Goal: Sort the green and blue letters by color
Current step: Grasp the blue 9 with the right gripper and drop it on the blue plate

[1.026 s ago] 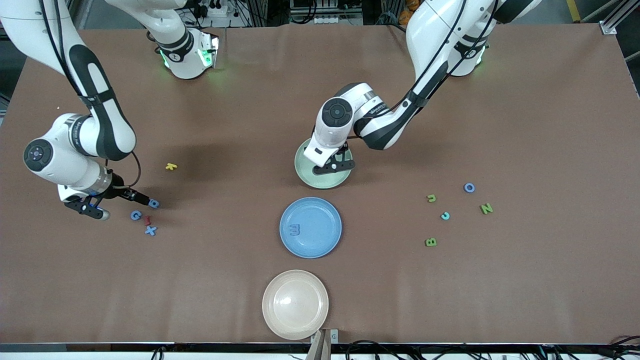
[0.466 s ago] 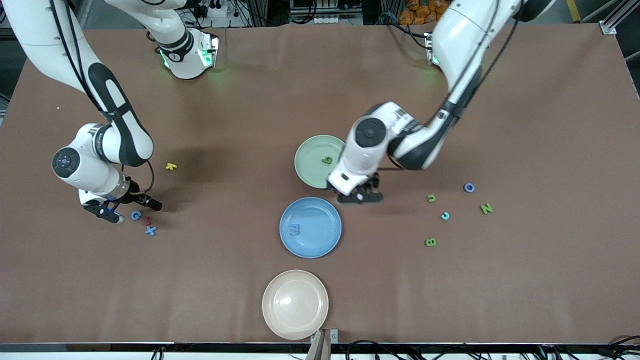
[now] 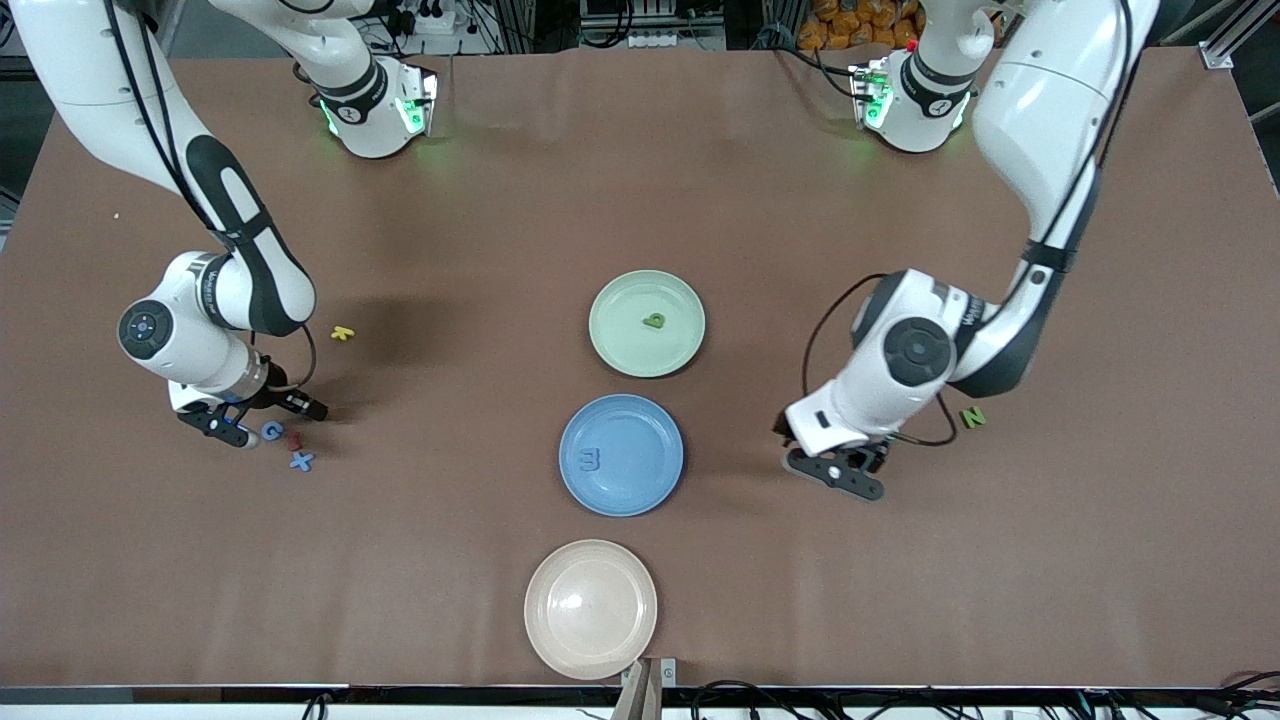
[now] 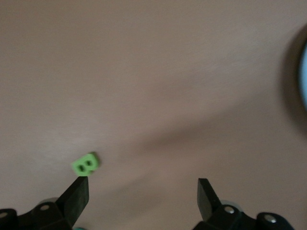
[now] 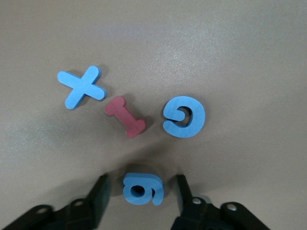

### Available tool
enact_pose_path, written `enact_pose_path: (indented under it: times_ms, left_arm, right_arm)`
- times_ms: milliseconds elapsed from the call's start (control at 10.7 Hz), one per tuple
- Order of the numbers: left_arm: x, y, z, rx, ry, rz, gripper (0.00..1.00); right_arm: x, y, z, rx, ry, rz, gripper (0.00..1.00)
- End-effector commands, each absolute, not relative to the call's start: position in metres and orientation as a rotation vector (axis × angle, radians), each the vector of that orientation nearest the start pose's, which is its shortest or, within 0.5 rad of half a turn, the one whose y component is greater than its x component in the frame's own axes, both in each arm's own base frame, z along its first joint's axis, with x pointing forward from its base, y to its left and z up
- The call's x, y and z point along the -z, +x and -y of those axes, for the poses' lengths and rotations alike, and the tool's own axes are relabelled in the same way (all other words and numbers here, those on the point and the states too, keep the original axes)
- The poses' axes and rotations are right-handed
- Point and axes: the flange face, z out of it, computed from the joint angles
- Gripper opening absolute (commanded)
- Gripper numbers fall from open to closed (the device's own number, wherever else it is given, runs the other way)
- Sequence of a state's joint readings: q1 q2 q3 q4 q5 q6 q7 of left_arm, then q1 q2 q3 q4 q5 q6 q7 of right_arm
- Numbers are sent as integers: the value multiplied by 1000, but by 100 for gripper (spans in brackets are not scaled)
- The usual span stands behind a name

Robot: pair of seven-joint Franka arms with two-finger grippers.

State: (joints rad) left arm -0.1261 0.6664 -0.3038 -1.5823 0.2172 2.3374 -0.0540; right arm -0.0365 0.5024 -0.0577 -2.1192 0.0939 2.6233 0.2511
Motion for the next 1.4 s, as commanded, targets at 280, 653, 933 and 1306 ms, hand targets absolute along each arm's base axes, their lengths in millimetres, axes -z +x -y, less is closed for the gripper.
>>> enact_pose_path:
  times_ms: [280, 653, 933, 1306]
  left_arm:
    - [-221, 703, 190, 209, -2823, -1402, 100]
    - [-207, 707, 187, 235, -2613, -1729, 100]
    - [-200, 705, 185, 217, -2508, -1867, 98]
    - [-188, 704, 176, 176, -2385, -1998, 66]
  right_arm:
    - [-169, 571, 51, -4, -3061, -639, 0]
    - [-216, 599, 3, 42, -3069, -516, 0]
    - [-242, 618, -65, 70, -3069, -356, 0]
    - [-254, 636, -186, 141, -3002, -179, 0]
